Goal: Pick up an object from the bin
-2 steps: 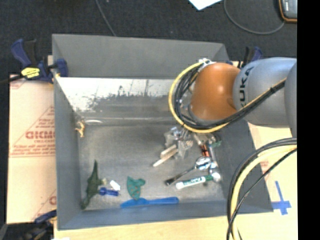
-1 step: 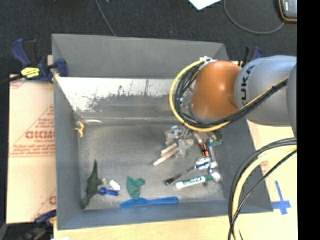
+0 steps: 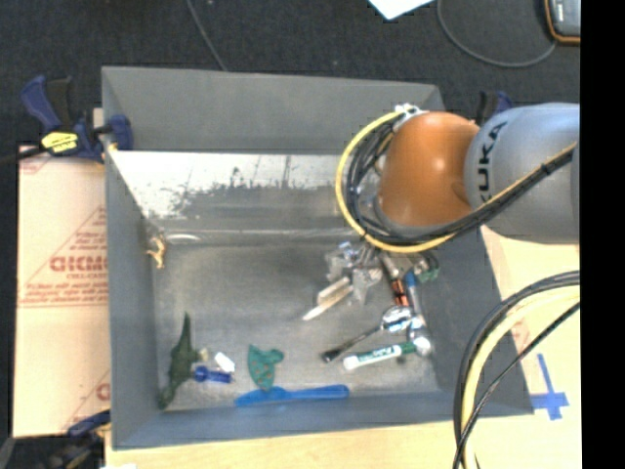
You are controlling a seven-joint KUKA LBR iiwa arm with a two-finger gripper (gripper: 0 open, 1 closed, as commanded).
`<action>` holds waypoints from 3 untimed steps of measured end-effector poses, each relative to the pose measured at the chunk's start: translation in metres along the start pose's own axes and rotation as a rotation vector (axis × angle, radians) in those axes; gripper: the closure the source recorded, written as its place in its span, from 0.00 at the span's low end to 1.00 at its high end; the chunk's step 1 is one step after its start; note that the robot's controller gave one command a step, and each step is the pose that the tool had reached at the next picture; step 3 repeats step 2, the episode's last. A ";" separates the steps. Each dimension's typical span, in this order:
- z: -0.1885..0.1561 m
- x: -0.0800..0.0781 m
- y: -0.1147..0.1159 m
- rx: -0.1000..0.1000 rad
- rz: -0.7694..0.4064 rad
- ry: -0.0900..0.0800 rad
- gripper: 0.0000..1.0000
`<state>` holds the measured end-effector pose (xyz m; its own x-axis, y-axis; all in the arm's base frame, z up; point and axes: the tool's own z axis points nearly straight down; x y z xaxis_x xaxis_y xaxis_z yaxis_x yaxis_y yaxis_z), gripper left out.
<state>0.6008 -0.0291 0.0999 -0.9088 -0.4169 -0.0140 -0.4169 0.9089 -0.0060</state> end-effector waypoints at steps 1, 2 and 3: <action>-0.016 -0.002 -0.002 0.004 0.001 -0.007 1.00; -0.039 0.001 0.000 -0.002 0.002 0.004 1.00; -0.039 0.001 0.000 -0.002 0.002 0.004 1.00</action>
Offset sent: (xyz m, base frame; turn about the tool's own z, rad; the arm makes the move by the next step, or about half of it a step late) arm 0.0014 -0.0007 0.0945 0.0006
